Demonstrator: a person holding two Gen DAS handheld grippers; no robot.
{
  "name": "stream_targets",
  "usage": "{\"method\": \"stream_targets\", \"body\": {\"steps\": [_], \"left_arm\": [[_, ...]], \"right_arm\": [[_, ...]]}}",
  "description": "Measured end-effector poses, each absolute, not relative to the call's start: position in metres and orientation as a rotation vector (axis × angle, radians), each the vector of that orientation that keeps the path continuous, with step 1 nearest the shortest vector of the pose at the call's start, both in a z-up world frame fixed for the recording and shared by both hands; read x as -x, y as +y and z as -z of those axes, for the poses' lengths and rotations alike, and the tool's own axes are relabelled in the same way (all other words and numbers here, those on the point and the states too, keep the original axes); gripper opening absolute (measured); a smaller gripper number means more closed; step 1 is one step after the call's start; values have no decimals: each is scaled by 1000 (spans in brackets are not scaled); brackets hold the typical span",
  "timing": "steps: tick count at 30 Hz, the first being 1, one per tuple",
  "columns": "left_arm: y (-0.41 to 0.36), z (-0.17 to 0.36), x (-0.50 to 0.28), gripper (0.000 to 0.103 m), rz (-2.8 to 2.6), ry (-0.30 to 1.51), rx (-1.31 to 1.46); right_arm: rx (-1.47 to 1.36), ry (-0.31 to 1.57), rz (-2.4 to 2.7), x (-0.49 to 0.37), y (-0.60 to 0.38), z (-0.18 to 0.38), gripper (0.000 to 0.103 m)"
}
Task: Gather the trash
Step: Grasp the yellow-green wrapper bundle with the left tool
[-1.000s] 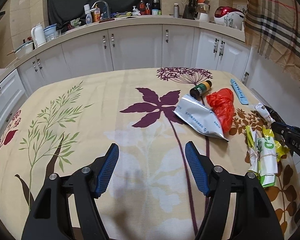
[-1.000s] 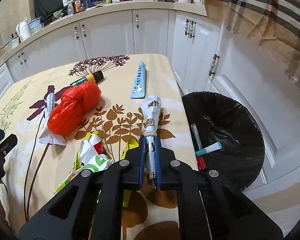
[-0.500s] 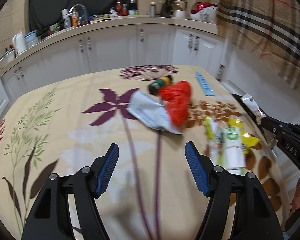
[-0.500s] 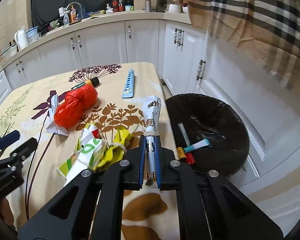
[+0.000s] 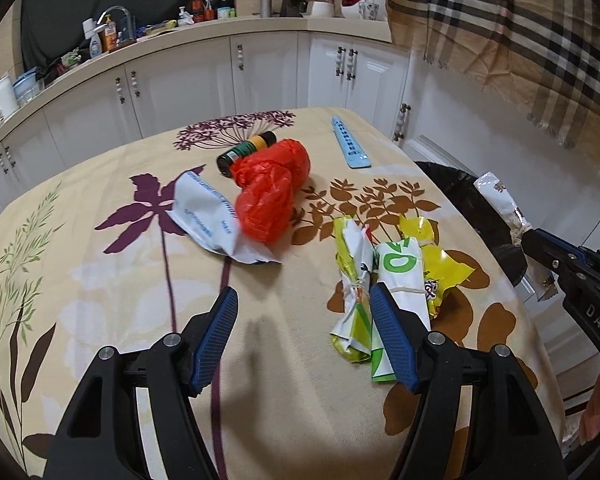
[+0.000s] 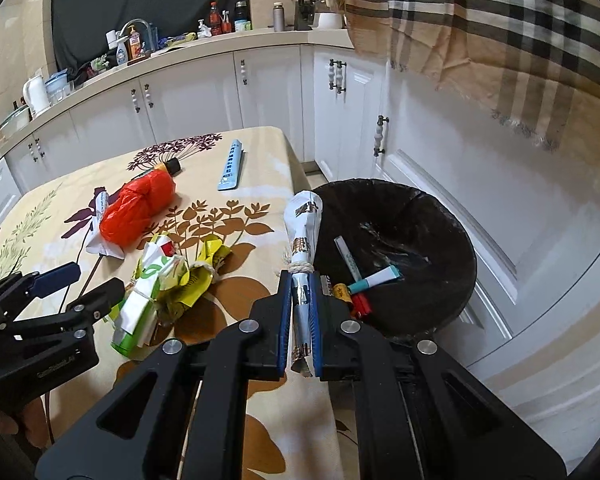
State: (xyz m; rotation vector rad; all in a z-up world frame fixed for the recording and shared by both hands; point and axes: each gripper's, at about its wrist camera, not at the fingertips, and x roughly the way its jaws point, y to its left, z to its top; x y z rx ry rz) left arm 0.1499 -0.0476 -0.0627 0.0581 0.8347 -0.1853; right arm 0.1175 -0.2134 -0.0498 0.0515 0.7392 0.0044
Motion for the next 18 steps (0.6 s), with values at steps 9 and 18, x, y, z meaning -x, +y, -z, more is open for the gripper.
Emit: {"method": "stream_targets", "body": {"steps": [9, 18], "left_arm": [[-54, 69, -153, 42, 233, 866, -67], [-64, 69, -149, 15, 288, 857, -87]], "right_arm": [[-64, 740, -9, -117, -217, 53, 9], [-66, 740, -11, -118, -216, 53, 9]]}}
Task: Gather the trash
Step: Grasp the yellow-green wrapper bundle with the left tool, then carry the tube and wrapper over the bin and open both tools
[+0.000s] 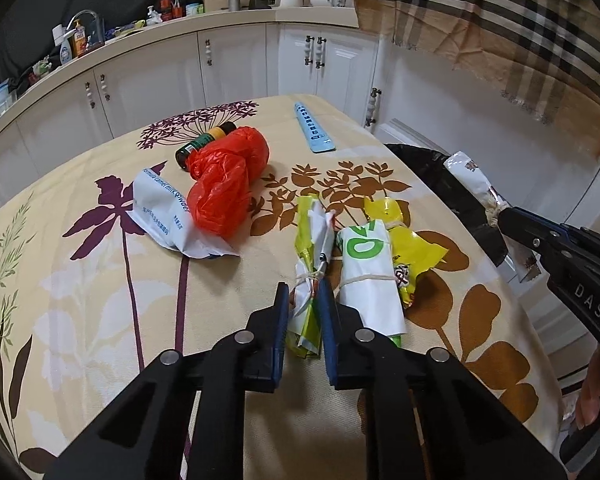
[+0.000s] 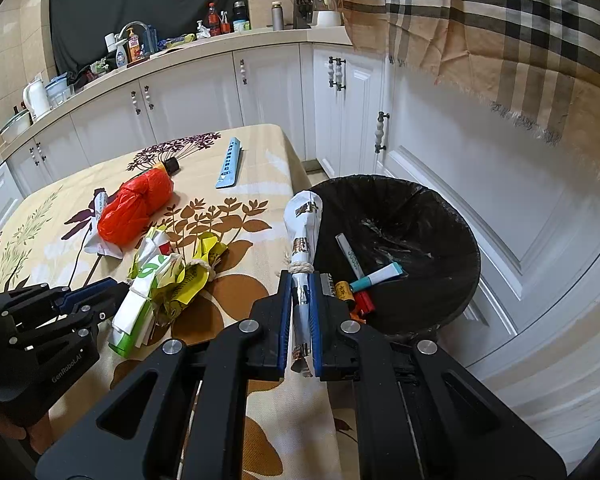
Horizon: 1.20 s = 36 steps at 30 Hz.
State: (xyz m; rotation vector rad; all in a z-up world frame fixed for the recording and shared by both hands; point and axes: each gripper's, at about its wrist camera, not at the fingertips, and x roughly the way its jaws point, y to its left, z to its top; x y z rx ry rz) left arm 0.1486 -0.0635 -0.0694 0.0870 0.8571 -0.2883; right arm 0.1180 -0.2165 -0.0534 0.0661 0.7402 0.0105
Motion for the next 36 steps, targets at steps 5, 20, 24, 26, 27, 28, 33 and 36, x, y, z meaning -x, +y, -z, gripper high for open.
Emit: {"method": "stream_targets", "body": {"steps": [5, 20, 24, 26, 27, 28, 33, 36], "left_arm": [[-58, 68, -147, 10, 286, 850, -68], [-55, 28, -139, 10, 268, 726, -56], [-72, 18, -148, 10, 294, 695, -71], [-84, 14, -155, 10, 302, 673, -85], [-88, 13, -157, 10, 303, 664, -92], [-94, 12, -159, 10, 308, 656, -101], [-128, 8, -179, 10, 342, 636, -126], [-147, 8, -192, 10, 357, 633, -138]], "right_arm": [[-67, 738, -10, -118, -217, 53, 9], [-59, 695, 20, -117, -222, 45, 9], [-59, 674, 49, -122, -233, 40, 9], [-59, 663, 62, -126, -240, 39, 9], [-59, 659, 69, -128, -243, 38, 9], [-61, 654, 78, -131, -247, 38, 9], [-50, 642, 117, -145, -263, 40, 9], [-42, 641, 140, -154, -273, 44, 9]]}}
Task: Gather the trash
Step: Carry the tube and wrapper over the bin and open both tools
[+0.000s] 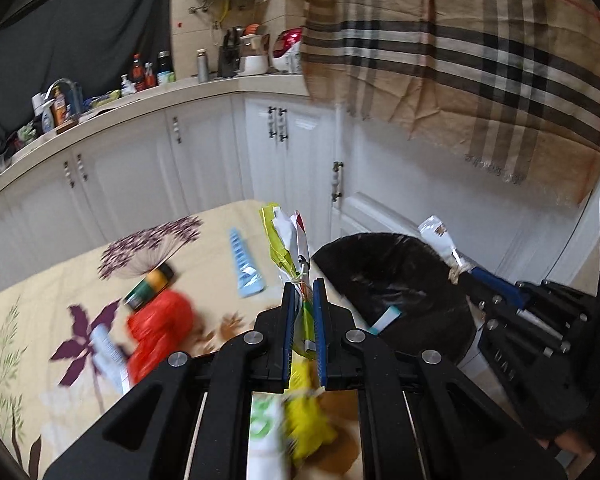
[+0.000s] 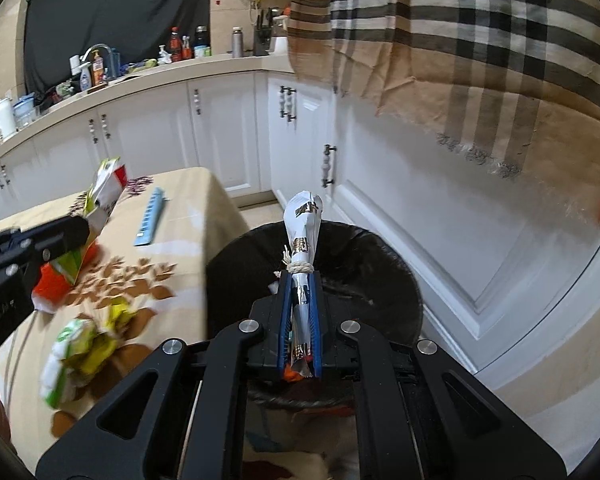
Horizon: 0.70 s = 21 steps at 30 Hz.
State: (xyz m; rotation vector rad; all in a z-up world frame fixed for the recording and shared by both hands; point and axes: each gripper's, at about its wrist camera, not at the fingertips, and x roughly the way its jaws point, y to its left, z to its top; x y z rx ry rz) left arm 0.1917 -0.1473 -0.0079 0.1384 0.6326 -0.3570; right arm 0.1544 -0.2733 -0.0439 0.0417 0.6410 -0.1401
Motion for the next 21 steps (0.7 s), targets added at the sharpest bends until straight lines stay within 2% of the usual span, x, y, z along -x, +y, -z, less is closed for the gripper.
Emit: {"method": "stream_targets", "body": {"steps": [11, 14, 15, 17, 19, 21], "left_arm": [[-207, 26, -234, 10, 370, 662, -195], [-216, 35, -244, 12, 357, 679, -203], [-218, 36, -246, 14, 354, 686, -205], [-219, 39, -249, 30, 351, 705, -197], [-218, 38, -249, 38, 358, 710, -176], [-217, 35, -246, 42, 359, 700, -171]], "right_arm": [[-82, 668, 189, -187, -316, 70, 9], [-90, 668, 202, -195, -323, 77, 12], [-96, 671, 206, -198, -326, 79, 17], [-108, 678, 218, -202, -330, 84, 21], [-116, 681, 224, -202, -333, 87, 21], [-116, 681, 227, -200, -333, 86, 22]]}}
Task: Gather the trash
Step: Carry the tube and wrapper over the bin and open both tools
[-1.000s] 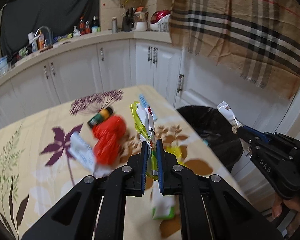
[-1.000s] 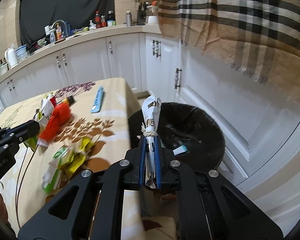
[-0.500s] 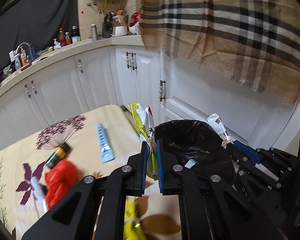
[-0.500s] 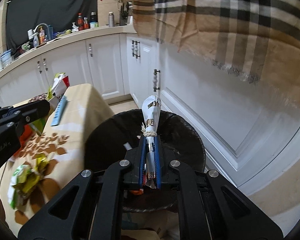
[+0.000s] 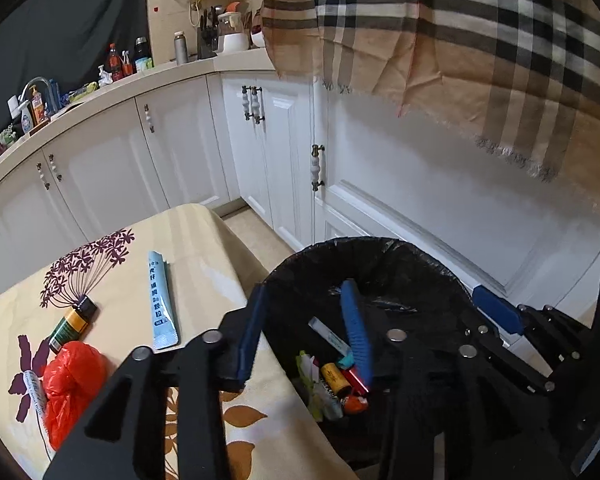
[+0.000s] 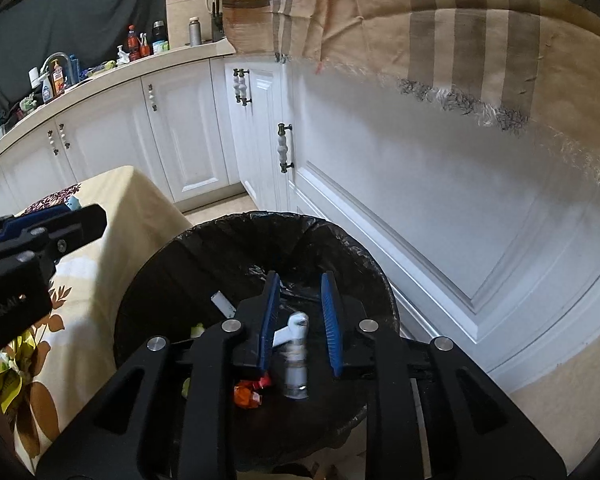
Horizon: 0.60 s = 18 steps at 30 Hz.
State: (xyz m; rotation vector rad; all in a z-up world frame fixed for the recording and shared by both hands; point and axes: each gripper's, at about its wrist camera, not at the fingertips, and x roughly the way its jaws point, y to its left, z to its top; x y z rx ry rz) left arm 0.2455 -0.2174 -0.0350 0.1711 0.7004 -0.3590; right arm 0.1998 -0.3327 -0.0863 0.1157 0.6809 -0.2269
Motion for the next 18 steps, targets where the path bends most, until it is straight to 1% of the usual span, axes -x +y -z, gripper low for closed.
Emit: {"method": "stream_targets", "body": {"steps": [9, 14, 16, 18], "left_arm": [[-196, 18, -223, 48, 377, 691, -131], [-160, 8, -202, 53, 330, 665, -107], [-145, 7, -195, 54, 299, 662, -107], [-127, 8, -188, 54, 265, 666, -105]], "right_arm": [[-117, 675, 215, -176, -317, 71, 22], [-122, 665, 172, -155, -296, 58, 24], [-123, 663, 151, -149, -285, 54, 25], [-114, 661, 133, -143, -273, 50, 31]]}}
